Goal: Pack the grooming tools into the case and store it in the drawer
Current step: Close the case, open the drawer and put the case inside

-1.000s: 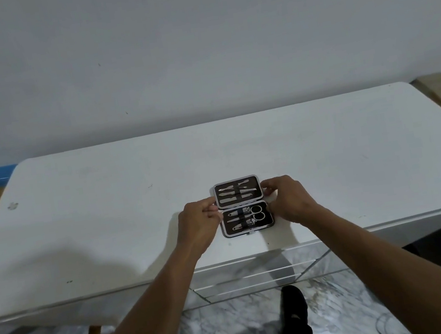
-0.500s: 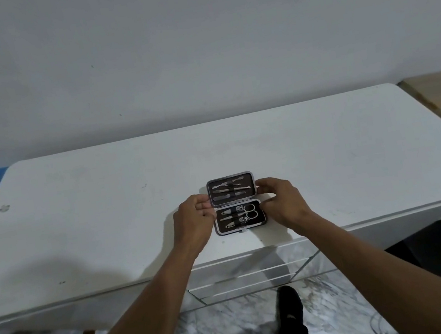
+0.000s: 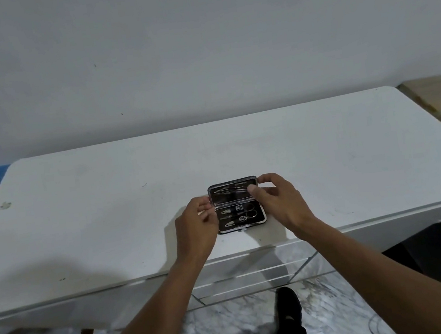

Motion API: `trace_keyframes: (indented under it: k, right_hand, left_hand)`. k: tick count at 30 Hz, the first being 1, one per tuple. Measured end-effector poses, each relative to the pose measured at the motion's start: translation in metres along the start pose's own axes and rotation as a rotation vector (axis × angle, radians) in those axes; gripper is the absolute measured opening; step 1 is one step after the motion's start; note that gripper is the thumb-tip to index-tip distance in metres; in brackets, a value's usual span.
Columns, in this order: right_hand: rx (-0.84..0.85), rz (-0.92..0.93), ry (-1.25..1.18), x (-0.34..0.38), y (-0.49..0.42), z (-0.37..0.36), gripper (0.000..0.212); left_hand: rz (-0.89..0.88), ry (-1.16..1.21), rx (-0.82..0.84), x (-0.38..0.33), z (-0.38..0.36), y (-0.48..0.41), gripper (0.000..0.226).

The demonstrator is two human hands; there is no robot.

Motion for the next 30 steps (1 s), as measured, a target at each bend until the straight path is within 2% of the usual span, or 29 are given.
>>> trace_keyframes:
  k: [3,6,10,14,19,24,30]
  right_hand:
    - [-0.065,-0.022,0.003,0.003,0.003,-0.003,0.035]
    - [-0.115,-0.025,0.048,0.002,0.005,-0.005,0.025]
    - [-0.075,0.046,0.133,-0.003,0.010,-0.002,0.015]
    - [-0.081,0.134,0.252,-0.011,0.016,-0.002,0.021]
    - [-0.090,0.179,0.308,-0.019,0.021,-0.009,0.032]
    - [-0.126,0.253,0.466,-0.016,0.019,-0.011,0.031]
    - [-0.110,0.239,0.548,-0.008,0.014,-0.013,0.023]
  left_hand:
    - [0.002,0.046,-0.043,-0.001,0.002,0.007,0.004]
    - [0.061,0.110,-0.036,0.002,0.005,0.008,0.020]
    - [0.067,0.109,0.002,0.002,0.010,0.009,0.015]
    - [0.060,0.132,0.074,0.005,0.016,0.011,0.024]
    - [-0.042,0.065,0.111,0.013,0.017,0.018,0.033]
    - [-0.153,-0.066,0.137,0.015,0.015,0.014,0.030]
    - [-0.212,-0.188,0.161,0.017,0.009,0.011,0.026]
Point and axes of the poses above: each hand's wrist, its own y-axis away from the middle knuckle, its own z-axis out of the back of the hand, x = y × z, the point moved 1 cm from there along -y, towards the middle knuckle, and after that the axes turned 15 degrees about y, right-handed, at the moved point
